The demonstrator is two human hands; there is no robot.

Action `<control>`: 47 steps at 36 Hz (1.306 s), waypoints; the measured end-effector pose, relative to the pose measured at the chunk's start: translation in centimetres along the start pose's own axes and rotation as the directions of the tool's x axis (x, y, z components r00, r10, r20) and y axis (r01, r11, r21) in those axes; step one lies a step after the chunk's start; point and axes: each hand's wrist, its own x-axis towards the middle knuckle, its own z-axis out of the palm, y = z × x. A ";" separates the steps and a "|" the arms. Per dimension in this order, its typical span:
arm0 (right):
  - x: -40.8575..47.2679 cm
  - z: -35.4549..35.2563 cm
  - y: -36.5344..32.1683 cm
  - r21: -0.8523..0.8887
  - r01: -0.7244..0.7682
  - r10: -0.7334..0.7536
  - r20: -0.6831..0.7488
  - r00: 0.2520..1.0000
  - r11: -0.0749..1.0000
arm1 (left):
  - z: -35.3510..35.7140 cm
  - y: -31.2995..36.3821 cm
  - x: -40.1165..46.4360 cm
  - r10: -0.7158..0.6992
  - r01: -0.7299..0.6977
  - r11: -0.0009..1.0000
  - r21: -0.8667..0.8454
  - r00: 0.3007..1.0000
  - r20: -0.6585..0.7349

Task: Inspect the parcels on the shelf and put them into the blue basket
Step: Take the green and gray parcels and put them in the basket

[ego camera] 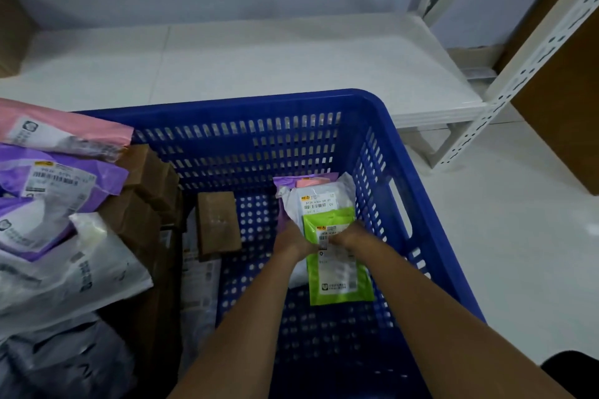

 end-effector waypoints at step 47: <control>-12.7 -0.8 -10.3 -0.681 0.113 -0.258 -0.116 0.959 0.724 | -13.9 5.8 -9.4 -0.097 0.118 0.933 0.340 0.992 -0.079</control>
